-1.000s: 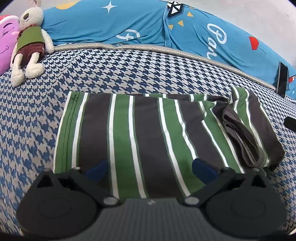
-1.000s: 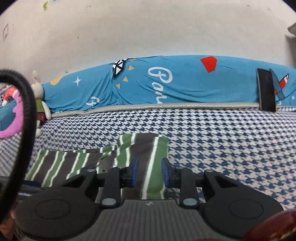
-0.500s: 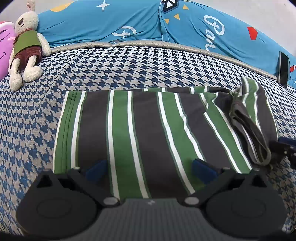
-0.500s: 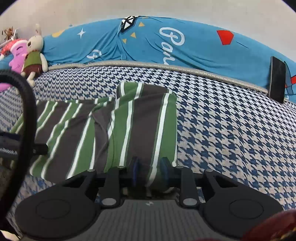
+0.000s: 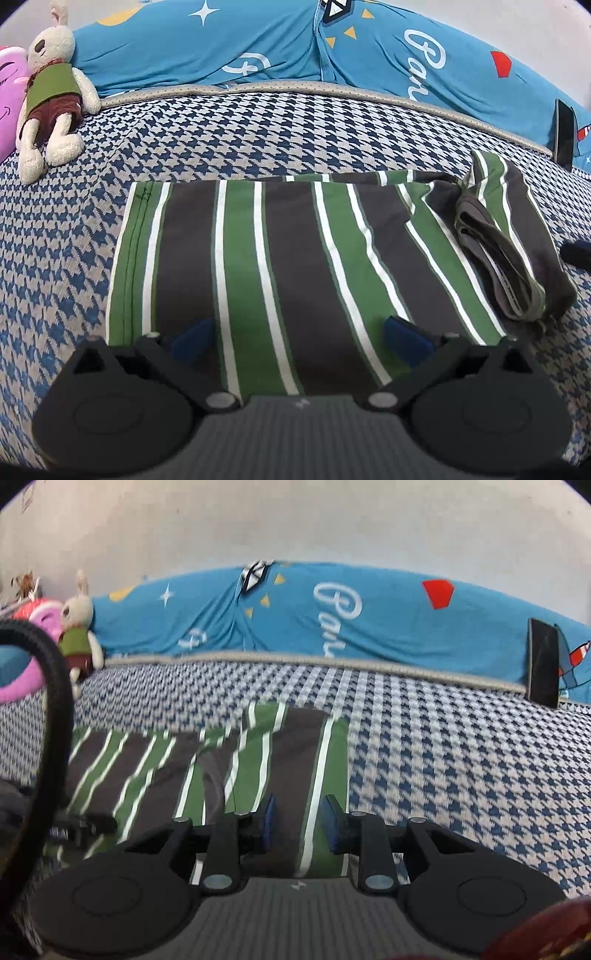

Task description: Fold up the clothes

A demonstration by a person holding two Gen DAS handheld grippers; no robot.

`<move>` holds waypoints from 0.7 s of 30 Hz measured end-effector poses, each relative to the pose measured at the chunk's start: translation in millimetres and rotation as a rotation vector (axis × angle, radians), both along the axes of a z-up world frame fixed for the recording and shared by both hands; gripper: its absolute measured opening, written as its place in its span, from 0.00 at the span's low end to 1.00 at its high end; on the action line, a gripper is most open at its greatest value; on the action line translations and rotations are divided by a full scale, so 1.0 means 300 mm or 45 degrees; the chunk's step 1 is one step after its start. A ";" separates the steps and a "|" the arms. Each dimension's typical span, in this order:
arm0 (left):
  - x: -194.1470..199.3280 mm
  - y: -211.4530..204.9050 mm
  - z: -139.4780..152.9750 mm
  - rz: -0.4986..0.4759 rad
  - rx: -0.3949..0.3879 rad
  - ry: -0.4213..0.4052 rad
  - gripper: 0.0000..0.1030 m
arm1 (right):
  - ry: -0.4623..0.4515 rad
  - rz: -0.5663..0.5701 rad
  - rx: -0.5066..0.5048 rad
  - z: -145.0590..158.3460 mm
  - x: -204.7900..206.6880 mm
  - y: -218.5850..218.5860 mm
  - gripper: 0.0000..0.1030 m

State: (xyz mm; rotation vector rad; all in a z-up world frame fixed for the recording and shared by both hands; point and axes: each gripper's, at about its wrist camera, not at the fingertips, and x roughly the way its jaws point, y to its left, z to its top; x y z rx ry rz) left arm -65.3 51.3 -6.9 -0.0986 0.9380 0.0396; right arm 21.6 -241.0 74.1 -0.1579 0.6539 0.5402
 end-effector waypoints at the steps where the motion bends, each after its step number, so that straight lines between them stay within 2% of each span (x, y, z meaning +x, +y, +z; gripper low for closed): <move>1: 0.001 -0.002 0.001 -0.002 0.006 0.002 1.00 | -0.003 -0.008 0.015 0.005 0.005 0.003 0.26; 9: 0.007 0.001 0.008 -0.007 0.009 0.011 1.00 | -0.023 -0.039 0.073 0.031 0.108 0.062 0.26; 21: 0.016 0.018 0.027 0.043 -0.046 0.007 1.00 | 0.041 -0.067 0.023 -0.022 0.239 0.151 0.26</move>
